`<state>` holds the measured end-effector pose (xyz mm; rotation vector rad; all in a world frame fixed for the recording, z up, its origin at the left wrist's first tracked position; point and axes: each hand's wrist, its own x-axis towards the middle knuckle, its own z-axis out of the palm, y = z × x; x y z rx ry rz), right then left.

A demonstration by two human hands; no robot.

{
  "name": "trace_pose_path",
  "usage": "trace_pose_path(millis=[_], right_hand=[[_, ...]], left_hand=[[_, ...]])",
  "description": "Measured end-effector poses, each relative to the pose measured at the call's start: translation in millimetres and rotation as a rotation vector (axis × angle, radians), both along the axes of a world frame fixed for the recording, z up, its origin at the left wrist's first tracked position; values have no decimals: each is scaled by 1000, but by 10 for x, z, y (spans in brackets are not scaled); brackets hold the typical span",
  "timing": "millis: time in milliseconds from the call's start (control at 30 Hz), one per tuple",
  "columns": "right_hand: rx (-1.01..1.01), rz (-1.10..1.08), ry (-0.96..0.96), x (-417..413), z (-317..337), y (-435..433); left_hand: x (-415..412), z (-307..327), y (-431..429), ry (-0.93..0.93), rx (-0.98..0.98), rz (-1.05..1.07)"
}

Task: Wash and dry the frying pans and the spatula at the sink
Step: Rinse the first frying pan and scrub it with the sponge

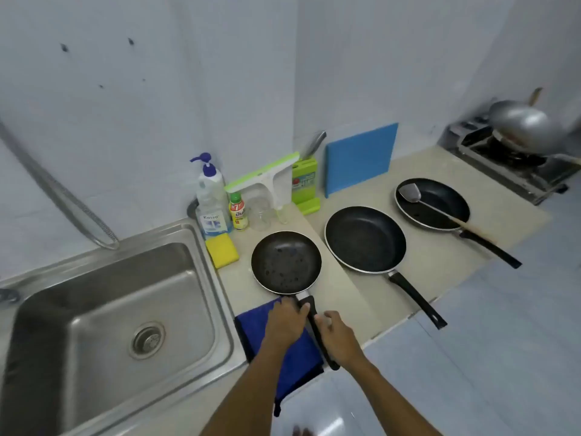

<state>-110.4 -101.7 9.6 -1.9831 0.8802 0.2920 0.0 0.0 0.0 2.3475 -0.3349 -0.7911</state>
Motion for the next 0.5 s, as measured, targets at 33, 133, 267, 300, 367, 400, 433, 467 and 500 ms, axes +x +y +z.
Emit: trace_pose_path(millis=[33,133,267,300,367,400,433,467,500], right_hand=[[59,-66,-18,2,-18,8],[254,-201,-24,-9,-12,42],[383,-242,-68,-24,-49,61],[393,-248,-74,-23,-68,55],[438,-284,-70,-22,-78,51],[466,-308,-67,-20,-84,55],[483,-328,-73,-19,-80,59],[473,-337,-92,-15,-86,68],[434,-330,-119,-14,-114,77]], left_hand=[[-15,-25,-67,-17,7,30],[-72,-79,-236,52,-24,186],[-174,-177,-399,172,-46,305],[-196,-197,-422,166,-46,325],[-226,-230,-460,150,-42,368],[-241,-223,-484,148,-48,384],[-248,-229,-499,148,-60,399],[-251,-230,-516,148,-74,412],[-255,-219,-528,152,-87,425]])
